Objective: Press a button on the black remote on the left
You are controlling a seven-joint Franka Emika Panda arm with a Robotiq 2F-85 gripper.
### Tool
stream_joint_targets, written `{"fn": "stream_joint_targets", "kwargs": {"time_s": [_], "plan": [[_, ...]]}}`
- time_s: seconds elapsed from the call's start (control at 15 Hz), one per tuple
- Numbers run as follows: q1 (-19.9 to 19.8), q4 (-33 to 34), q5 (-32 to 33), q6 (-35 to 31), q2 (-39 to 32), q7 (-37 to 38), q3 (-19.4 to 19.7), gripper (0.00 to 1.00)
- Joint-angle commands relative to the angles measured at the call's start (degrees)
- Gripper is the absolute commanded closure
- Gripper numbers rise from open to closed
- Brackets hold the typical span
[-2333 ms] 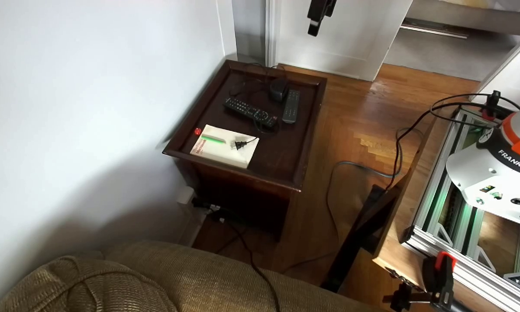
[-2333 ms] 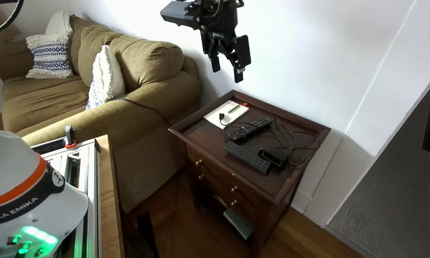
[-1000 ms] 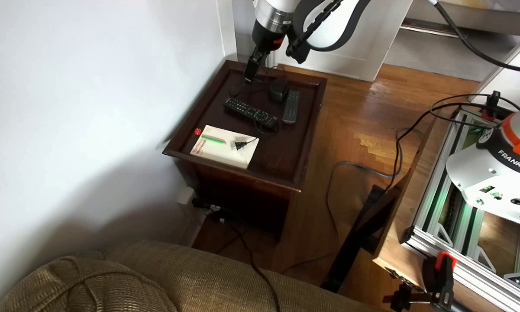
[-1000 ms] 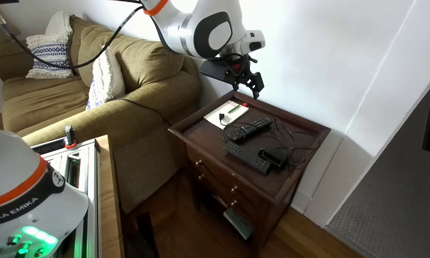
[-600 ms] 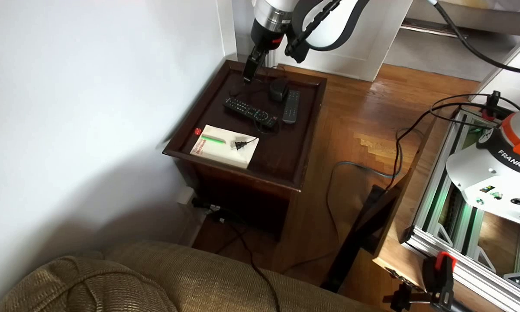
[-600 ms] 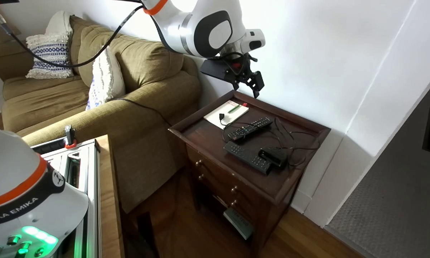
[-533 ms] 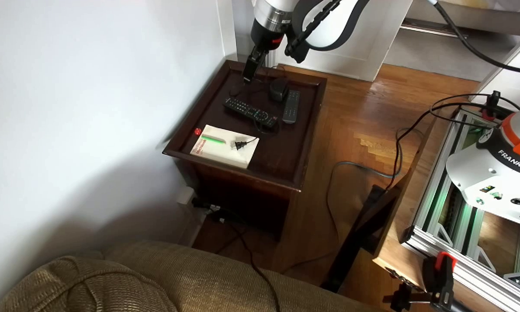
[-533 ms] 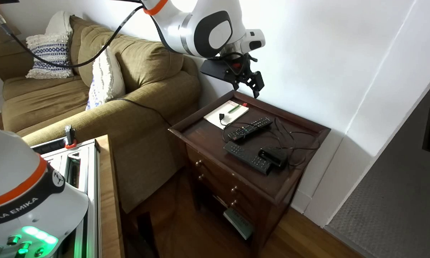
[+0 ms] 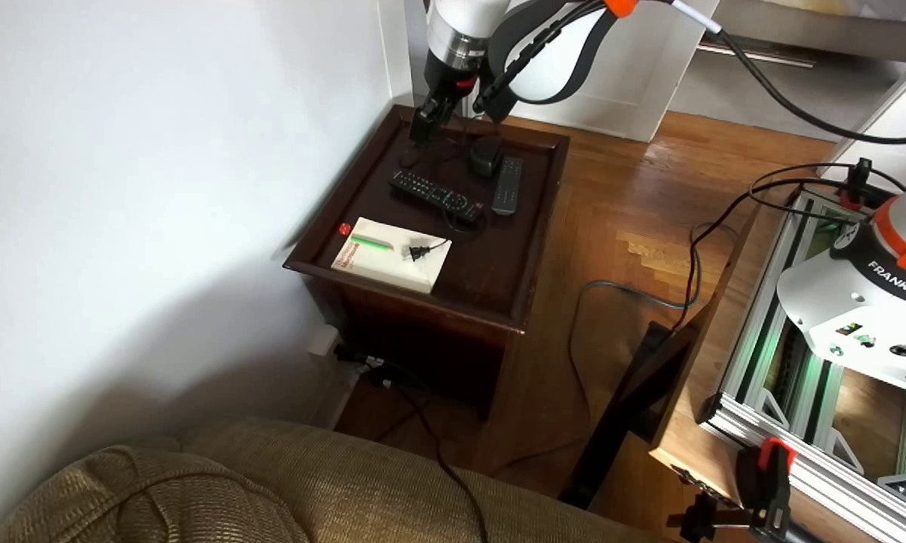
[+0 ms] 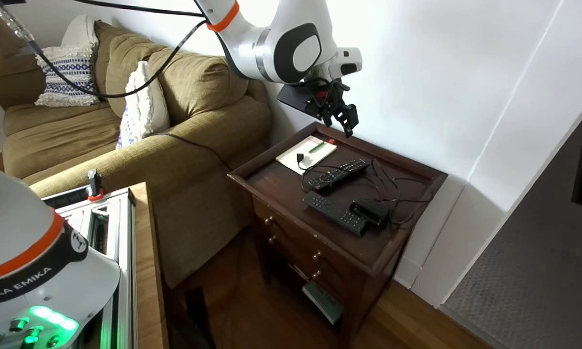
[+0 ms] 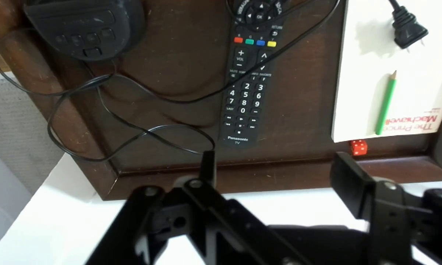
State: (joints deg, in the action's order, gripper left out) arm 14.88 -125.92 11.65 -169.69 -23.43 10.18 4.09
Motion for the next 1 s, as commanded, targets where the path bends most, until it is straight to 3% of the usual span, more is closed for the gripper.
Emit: {"fn": "stream_joint_targets", "kwargs": {"time_s": [0.0,0.47,0.93], "plan": [[4.2,4.6,0.4,-0.7,-5.7,4.9,3.4,0.51],[9.5,8.9,-0.3,-1.0,-12.4,9.6,8.5,1.0],[11.2,12.2,-2.1,-2.6,-17.7,11.7,10.2,1.0]]}}
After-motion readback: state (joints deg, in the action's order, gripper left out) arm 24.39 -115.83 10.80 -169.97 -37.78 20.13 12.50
